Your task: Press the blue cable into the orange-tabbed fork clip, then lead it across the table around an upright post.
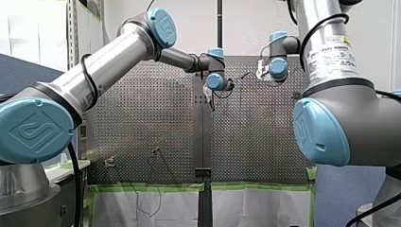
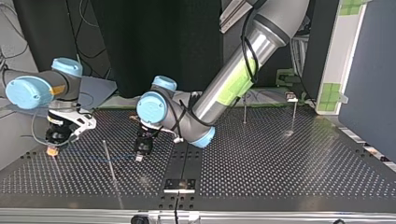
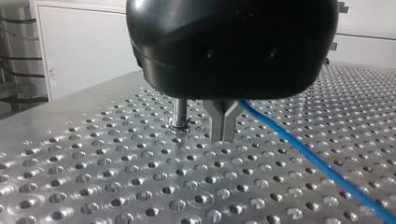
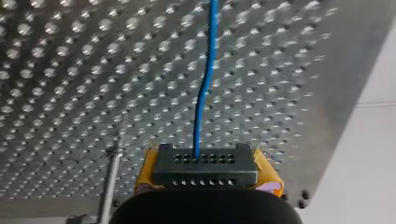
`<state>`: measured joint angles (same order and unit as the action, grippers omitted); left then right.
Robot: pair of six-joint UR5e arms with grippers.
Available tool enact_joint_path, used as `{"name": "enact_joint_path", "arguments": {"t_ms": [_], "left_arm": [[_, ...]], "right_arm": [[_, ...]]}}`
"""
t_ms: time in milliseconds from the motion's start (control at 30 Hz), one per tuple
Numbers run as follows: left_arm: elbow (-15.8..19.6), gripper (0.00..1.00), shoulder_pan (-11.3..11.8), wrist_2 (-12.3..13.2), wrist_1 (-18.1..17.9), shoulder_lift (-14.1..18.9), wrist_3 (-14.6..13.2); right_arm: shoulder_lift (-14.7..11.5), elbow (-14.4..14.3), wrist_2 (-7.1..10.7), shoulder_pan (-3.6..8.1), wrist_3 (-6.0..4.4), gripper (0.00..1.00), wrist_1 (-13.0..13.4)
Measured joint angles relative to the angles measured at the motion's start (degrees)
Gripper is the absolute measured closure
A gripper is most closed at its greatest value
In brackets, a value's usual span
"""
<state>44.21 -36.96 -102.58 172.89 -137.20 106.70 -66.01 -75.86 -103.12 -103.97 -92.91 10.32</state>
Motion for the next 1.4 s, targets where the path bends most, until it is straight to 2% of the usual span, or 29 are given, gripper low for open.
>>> {"name": "enact_joint_path", "arguments": {"t_ms": [667, 967, 1000, 1033, 1067, 1100, 1133, 1167, 1200, 1233, 1267, 1333, 1400], "left_arm": [[0.1, 1.0, 0.2, -1.5, 0.0, 0.0, -0.1], [0.1, 1.0, 0.0, -2.1, -0.3, 0.0, -0.2], [0.1, 0.88, -0.1, -2.1, -0.5, 0.0, -0.4], [0.1, 0.67, -0.2, -2.1, -0.6, 0.0, -0.6], [0.1, 0.67, -0.2, -2.2, -0.7, 0.0, -0.8], [0.1, 0.53, -0.3, -2.2, -0.8, 0.0, -1.2], [0.1, 0.34, -0.3, -2.2, -0.9, 0.0, -1.4], [0.1, 0.34, -0.4, -2.2, -0.9, 0.0, -1.7], [0.1, 0.19, -0.4, -2.3, -0.9, 0.0, -2.0], [0.1, 0.12, -0.4, -2.5, -0.8, 0.0, -2.2], [0.1, 0.12, -0.4, -2.6, -0.8, 0.0, -2.3], [0.1, 0.0, -0.4, -3.0, -0.5, 0.0, -2.4], [0.1, 0.0, -0.5, -3.3, -0.2, 0.0, -2.5]], "right_arm": [[8.1, -0.4, 1.63, 0.26, -0.56, 1.0, 0.4], [10.3, -1.9, 2.0, 0.22, -0.53, 1.0, 3.5], [10.4, -1.9, 2.07, 0.26, -0.49, 1.0, 3.6], [10.5, -1.9, 2.15, 0.3, -0.45, 1.0, 3.7], [10.5, -1.9, 2.19, 0.34, -0.42, 1.0, 3.8], [10.6, -1.9, 2.23, 0.37, -0.4, 1.0, 3.8], [10.6, -1.9, 2.26, 0.39, -0.39, 1.0, 3.8], [10.6, -2.0, 2.27, 0.41, -0.38, 1.0, 3.8], [10.6, -2.0, 2.27, 0.44, -0.38, 1.0, 3.8], [10.7, -2.1, 2.27, 0.48, -0.36, 1.0, 3.9], [10.7, -2.2, 2.24, 0.54, -0.34, 1.0, 3.9], [10.7, -2.6, 2.15, 0.71, -0.3, 1.0, 4.0], [10.7, -3.0, 2.09, 0.85, -0.23, 1.0, 4.2]]}}
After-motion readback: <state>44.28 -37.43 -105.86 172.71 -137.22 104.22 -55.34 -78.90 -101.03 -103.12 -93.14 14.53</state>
